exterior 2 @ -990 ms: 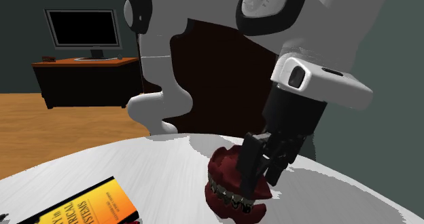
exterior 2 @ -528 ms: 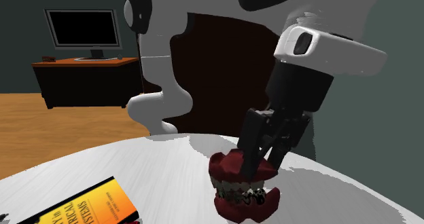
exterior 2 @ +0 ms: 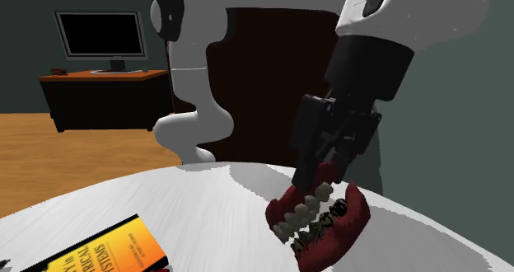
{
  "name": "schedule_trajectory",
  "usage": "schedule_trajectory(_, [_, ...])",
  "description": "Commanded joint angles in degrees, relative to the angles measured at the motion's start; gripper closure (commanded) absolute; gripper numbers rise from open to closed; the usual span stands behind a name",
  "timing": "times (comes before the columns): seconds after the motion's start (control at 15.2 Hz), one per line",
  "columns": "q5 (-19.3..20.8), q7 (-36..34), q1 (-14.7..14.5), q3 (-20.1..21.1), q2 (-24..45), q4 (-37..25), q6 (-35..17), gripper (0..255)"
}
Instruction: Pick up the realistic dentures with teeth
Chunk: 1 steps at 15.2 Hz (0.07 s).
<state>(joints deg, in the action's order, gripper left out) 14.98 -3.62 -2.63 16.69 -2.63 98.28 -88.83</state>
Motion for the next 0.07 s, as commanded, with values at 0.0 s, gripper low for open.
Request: schedule_trajectory(0.0, [0.0, 0.1, 0.0, 0.0, 0.1, -0.6, 0.5, 255])
